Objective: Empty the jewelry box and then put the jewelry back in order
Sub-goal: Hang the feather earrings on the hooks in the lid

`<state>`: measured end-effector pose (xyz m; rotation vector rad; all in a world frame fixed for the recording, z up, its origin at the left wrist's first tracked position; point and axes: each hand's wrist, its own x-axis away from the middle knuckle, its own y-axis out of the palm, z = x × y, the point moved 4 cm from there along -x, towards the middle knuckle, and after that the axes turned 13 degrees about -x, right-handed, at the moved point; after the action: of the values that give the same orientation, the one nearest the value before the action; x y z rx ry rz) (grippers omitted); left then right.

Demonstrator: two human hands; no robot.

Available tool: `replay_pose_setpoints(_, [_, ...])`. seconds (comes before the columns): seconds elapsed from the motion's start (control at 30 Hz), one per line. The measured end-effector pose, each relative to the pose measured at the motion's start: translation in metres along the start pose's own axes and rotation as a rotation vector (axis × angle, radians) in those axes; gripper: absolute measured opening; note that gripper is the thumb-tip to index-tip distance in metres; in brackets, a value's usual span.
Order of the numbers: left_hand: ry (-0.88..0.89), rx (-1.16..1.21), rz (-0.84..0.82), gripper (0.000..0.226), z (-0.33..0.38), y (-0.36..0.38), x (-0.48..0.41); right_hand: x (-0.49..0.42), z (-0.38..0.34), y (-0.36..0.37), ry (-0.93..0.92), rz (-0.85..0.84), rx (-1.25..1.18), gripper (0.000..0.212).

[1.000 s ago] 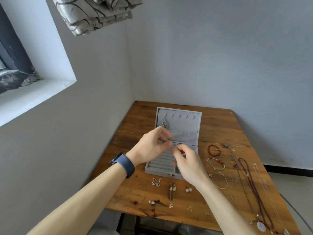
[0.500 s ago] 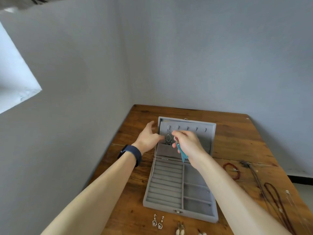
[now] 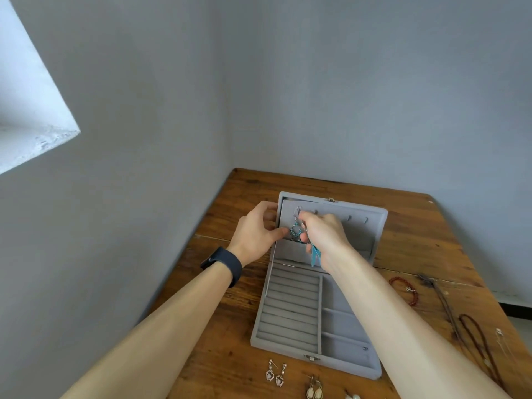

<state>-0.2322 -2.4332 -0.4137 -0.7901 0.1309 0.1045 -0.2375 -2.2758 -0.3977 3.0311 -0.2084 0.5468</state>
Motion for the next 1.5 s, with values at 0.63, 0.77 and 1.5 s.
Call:
replay_pose_setpoints(0.63, [0.004, 0.031, 0.062, 0.047, 0.003, -0.007, 0.012, 0.013, 0.001, 0.008, -0.029, 0.070, -0.049, 0.022])
replay_pose_setpoints(0.77, [0.012, 0.018, 0.063, 0.049, 0.002, -0.008, 0.015, 0.012, 0.006, 0.006, -0.042, 0.101, 0.000, 0.026])
replay_pose_setpoints(1.5, [0.028, -0.036, 0.069, 0.049, 0.005, -0.008, 0.019, 0.024, 0.008, 0.010, 0.118, 0.021, -0.147, 0.022])
